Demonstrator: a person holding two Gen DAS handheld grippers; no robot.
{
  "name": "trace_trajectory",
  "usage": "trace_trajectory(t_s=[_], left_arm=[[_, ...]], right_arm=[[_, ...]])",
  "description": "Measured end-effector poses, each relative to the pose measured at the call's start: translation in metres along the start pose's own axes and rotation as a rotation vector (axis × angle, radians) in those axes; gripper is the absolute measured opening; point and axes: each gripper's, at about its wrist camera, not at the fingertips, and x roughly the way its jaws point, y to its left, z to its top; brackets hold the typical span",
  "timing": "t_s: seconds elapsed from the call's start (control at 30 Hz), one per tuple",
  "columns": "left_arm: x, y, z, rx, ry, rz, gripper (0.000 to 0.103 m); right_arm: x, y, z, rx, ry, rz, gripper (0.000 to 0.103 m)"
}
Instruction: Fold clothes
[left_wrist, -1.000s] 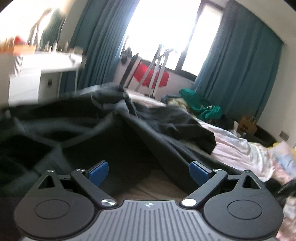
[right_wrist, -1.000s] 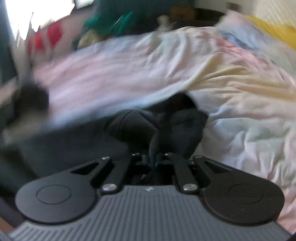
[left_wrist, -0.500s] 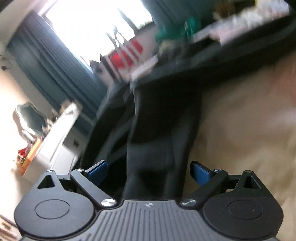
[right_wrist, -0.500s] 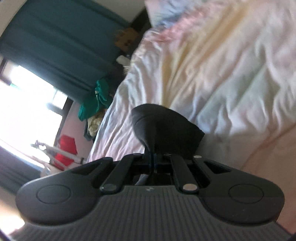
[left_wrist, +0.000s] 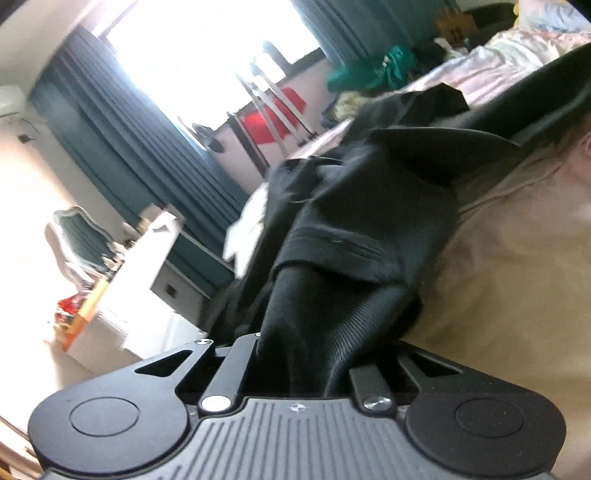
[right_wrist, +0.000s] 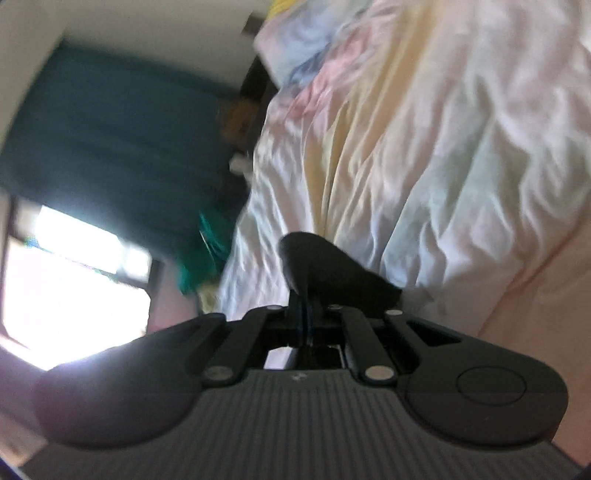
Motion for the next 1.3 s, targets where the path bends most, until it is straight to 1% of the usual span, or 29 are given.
trace_trajectory(t_s=[0.1, 0.17, 0.2, 0.27, 0.33, 0.43, 0.5, 0.53, 0.57, 0.6, 0.63, 0.67, 0.7, 0.73, 0.8, 0.83, 0.87, 0.9, 0.93, 0.97, 1.0, 1.07, 1.1, 1.23, 1.3], left_arm=[[-0.013, 0.023, -0.037, -0.015, 0.022, -0.009, 0.008], [-0.014, 0.031, -0.063, -0.035, 0.05, -0.028, 0.008], [-0.015, 0.031, -0.073, -0.038, 0.05, -0.029, 0.008], [-0.017, 0.027, -0.084, -0.034, 0.029, -0.015, 0.008], [-0.018, 0.027, -0.083, -0.06, 0.024, -0.006, 0.008], [-0.018, 0.028, -0.081, -0.083, 0.024, -0.001, 0.008], [-0.018, 0.028, -0.08, -0.083, 0.024, -0.001, 0.009], [-0.018, 0.027, -0.081, -0.083, 0.023, 0.0, 0.009], [-0.018, 0.024, -0.083, -0.084, 0.022, 0.001, 0.009], [-0.018, 0.022, -0.084, -0.088, 0.021, 0.003, 0.009], [-0.017, 0.022, -0.084, -0.097, 0.022, 0.003, 0.009], [-0.016, 0.022, -0.084, -0.11, 0.023, 0.003, 0.009], [-0.015, 0.022, -0.084, -0.122, 0.025, 0.002, 0.009], [-0.014, 0.022, -0.083, -0.134, 0.025, 0.002, 0.009], [-0.015, 0.022, -0.085, -0.16, 0.025, 0.001, 0.009], [-0.015, 0.022, -0.085, -0.174, 0.026, 0.0, 0.009], [-0.014, 0.023, -0.085, -0.189, 0.028, -0.002, 0.009], [-0.013, 0.025, -0.084, -0.209, 0.033, -0.008, 0.009], [-0.012, 0.029, -0.083, -0.232, 0.039, -0.018, 0.009], [-0.011, 0.033, -0.081, -0.25, 0.05, -0.029, 0.009], [-0.01, 0.037, -0.079, -0.265, 0.066, -0.039, 0.009], [-0.006, 0.048, -0.073, -0.307, 0.096, -0.069, 0.009], [-0.007, 0.055, -0.07, -0.33, 0.103, -0.086, 0.009], [-0.015, 0.076, -0.061, -0.354, 0.107, -0.142, 0.008], [-0.021, 0.08, -0.065, -0.331, 0.109, -0.161, 0.008]], right_arm=[[-0.009, -0.007, 0.002, 0.029, -0.02, -0.061, 0.004], [-0.015, -0.017, 0.002, 0.089, -0.025, -0.119, 0.004], [-0.017, -0.024, 0.002, 0.129, -0.023, -0.147, 0.004], [-0.016, -0.035, 0.0, 0.18, -0.009, -0.182, 0.005], [-0.014, -0.044, -0.001, 0.201, 0.012, -0.207, 0.005], [-0.007, -0.05, 0.002, 0.209, 0.054, -0.172, 0.008], [-0.002, -0.048, 0.006, 0.175, 0.078, -0.137, 0.009], [0.0, -0.045, 0.007, 0.153, 0.086, -0.104, 0.012], [0.002, -0.042, 0.009, 0.128, 0.094, -0.077, 0.025], [0.005, -0.037, 0.01, 0.094, 0.105, -0.068, 0.033], [0.009, -0.032, 0.009, 0.055, 0.115, -0.071, 0.05], [0.013, -0.027, 0.008, 0.016, 0.125, -0.075, 0.062], [0.017, -0.023, 0.007, -0.025, 0.134, -0.077, 0.067], [0.021, -0.019, 0.005, -0.069, 0.143, -0.09, 0.068], [0.029, -0.012, 0.0, -0.16, 0.169, -0.156, 0.067], [0.034, -0.01, -0.002, -0.204, 0.181, -0.192, 0.057], [0.038, -0.008, -0.005, -0.244, 0.19, -0.233, 0.033], [0.042, -0.006, -0.008, -0.279, 0.193, -0.265, 0.022], [0.044, -0.003, -0.01, -0.303, 0.189, -0.281, 0.008], [0.044, 0.0, -0.012, -0.324, 0.18, -0.286, 0.006], [0.041, 0.006, -0.011, -0.343, 0.153, -0.253, 0.006], [0.029, 0.021, -0.009, -0.386, 0.069, -0.133, 0.005], [0.025, 0.024, -0.007, -0.393, 0.046, -0.107, 0.005], [0.023, 0.006, -0.001, -0.341, 0.065, -0.213, 0.005], [0.023, -0.003, 0.002, -0.315, 0.075, -0.265, 0.005]])
